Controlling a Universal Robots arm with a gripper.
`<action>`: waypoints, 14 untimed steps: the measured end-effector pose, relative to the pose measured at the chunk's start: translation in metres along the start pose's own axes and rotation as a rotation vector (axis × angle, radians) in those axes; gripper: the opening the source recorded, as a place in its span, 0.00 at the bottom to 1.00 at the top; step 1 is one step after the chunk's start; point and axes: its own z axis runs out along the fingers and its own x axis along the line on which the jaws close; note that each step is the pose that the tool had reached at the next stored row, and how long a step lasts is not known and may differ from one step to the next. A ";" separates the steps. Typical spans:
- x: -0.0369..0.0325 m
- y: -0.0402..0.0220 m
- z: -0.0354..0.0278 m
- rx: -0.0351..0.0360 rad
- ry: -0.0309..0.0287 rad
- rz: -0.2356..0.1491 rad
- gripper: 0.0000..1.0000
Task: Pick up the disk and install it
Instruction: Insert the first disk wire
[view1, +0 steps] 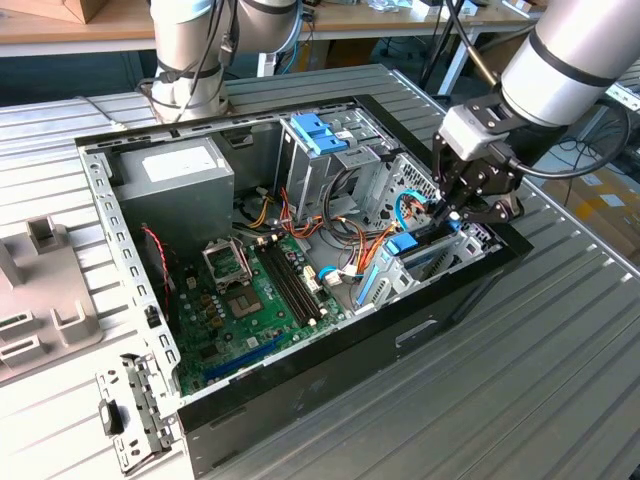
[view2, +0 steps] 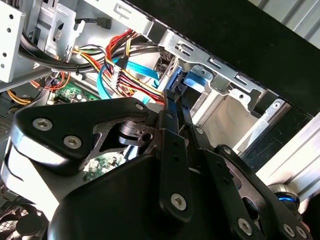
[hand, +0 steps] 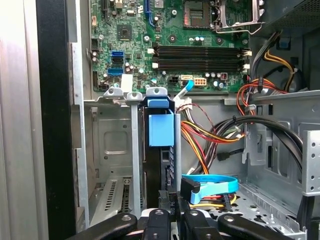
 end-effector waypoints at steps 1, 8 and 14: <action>0.0003 0.0003 0.0003 0.0000 -0.0001 0.000 0.17; 0.0020 0.0007 0.0021 0.0000 0.0002 0.000 0.17; 0.0023 0.0010 0.0034 0.0001 -0.0003 0.000 0.17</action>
